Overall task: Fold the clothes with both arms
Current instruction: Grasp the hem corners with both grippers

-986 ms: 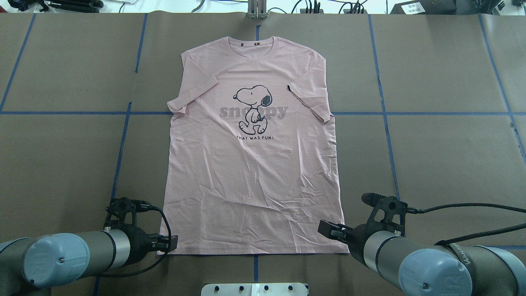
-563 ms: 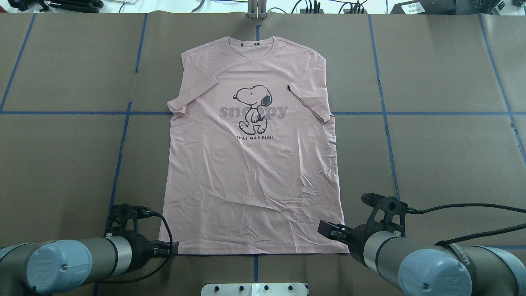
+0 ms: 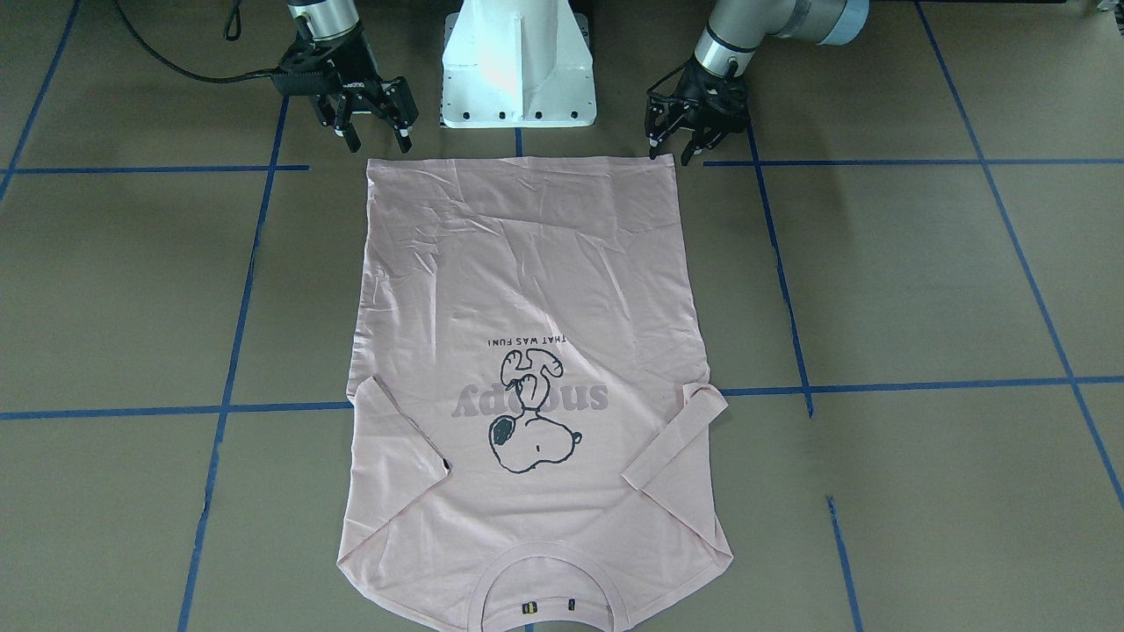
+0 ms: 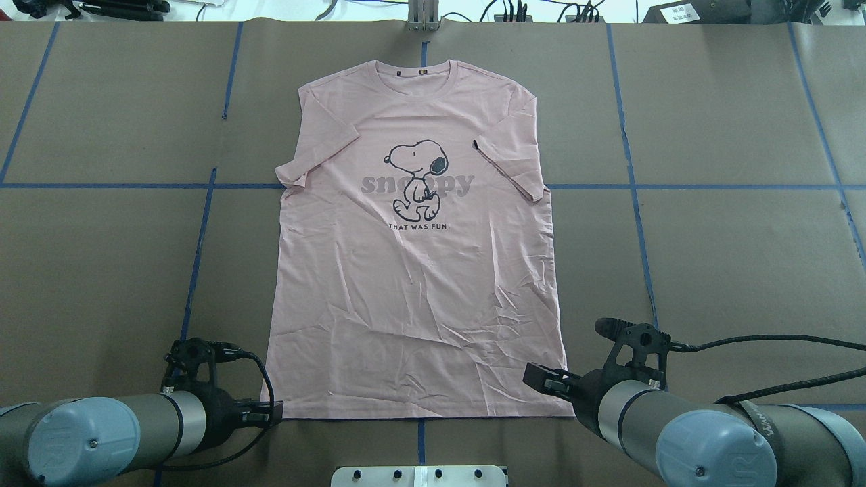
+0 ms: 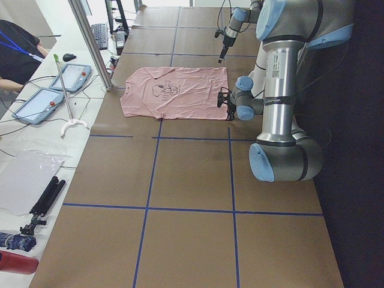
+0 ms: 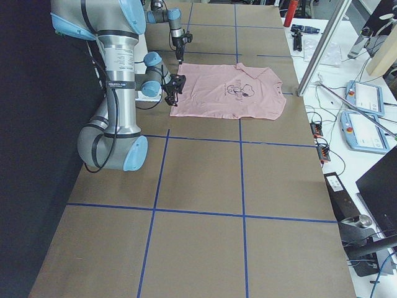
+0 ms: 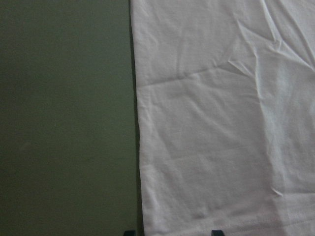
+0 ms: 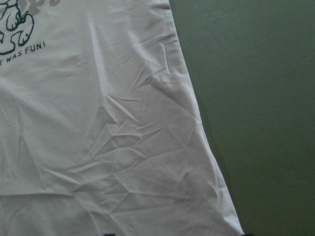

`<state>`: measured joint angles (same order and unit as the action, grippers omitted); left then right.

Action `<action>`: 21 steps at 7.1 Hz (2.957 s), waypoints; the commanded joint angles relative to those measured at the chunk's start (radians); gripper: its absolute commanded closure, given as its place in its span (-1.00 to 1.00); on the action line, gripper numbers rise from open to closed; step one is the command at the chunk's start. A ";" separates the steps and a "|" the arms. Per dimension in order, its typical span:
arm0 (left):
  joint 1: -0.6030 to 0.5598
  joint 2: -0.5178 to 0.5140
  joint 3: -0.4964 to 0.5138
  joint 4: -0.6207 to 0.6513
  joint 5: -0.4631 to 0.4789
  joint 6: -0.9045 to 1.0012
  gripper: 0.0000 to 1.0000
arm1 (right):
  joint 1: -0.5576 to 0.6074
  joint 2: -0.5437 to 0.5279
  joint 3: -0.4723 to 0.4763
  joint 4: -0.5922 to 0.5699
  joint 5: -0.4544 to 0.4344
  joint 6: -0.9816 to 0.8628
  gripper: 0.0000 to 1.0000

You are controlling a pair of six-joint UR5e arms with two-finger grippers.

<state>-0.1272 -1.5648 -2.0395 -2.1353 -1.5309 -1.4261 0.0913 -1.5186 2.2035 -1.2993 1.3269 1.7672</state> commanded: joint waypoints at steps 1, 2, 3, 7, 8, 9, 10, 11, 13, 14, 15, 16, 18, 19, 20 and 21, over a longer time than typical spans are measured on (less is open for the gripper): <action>0.009 -0.003 0.013 0.001 0.000 -0.001 -0.03 | -0.001 0.000 -0.002 0.000 0.000 -0.002 -0.78; 0.011 -0.006 0.013 0.001 0.000 -0.001 0.09 | -0.001 -0.002 -0.002 0.000 0.000 -0.002 -0.78; 0.012 -0.008 0.015 0.000 0.000 -0.001 0.19 | 0.001 -0.002 -0.002 0.000 0.000 -0.002 -0.78; 0.012 -0.008 0.012 0.000 0.000 -0.001 0.70 | 0.001 -0.002 -0.002 0.000 0.000 -0.002 -0.80; 0.012 -0.008 0.012 0.000 0.000 -0.001 0.71 | 0.001 -0.003 -0.002 0.000 0.000 -0.002 -0.80; 0.012 -0.008 0.012 0.000 0.000 -0.001 0.76 | 0.001 -0.003 -0.002 -0.002 0.000 -0.002 -0.80; 0.012 -0.008 0.012 0.000 0.000 -0.001 0.99 | -0.001 -0.003 -0.005 -0.002 0.000 -0.002 -0.80; 0.012 -0.008 0.006 0.000 0.001 -0.001 1.00 | -0.008 -0.009 -0.010 -0.006 0.000 0.001 -0.75; 0.011 -0.009 -0.004 0.000 0.000 -0.001 1.00 | -0.045 -0.015 -0.043 -0.023 -0.026 0.072 -0.46; 0.012 -0.012 -0.004 0.000 0.000 -0.001 1.00 | -0.086 -0.014 -0.068 -0.025 -0.082 0.075 -0.46; 0.012 -0.014 -0.004 0.000 -0.002 -0.001 1.00 | -0.111 -0.014 -0.092 -0.025 -0.109 0.096 -0.44; 0.012 -0.014 -0.004 0.000 -0.002 -0.001 1.00 | -0.131 -0.015 -0.103 -0.025 -0.118 0.118 -0.39; 0.012 -0.020 -0.005 -0.002 0.000 -0.001 1.00 | -0.148 -0.017 -0.123 -0.026 -0.143 0.120 -0.34; 0.012 -0.020 -0.005 0.000 0.000 -0.001 1.00 | -0.148 -0.017 -0.125 -0.026 -0.143 0.120 -0.32; 0.012 -0.018 -0.007 -0.002 0.000 -0.001 1.00 | -0.150 -0.017 -0.125 -0.026 -0.143 0.120 -0.19; 0.012 -0.018 -0.007 -0.002 0.000 -0.001 1.00 | -0.150 -0.017 -0.125 -0.026 -0.144 0.120 0.06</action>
<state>-0.1151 -1.5836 -2.0458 -2.1364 -1.5309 -1.4266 -0.0572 -1.5356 2.0799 -1.3256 1.1844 1.8866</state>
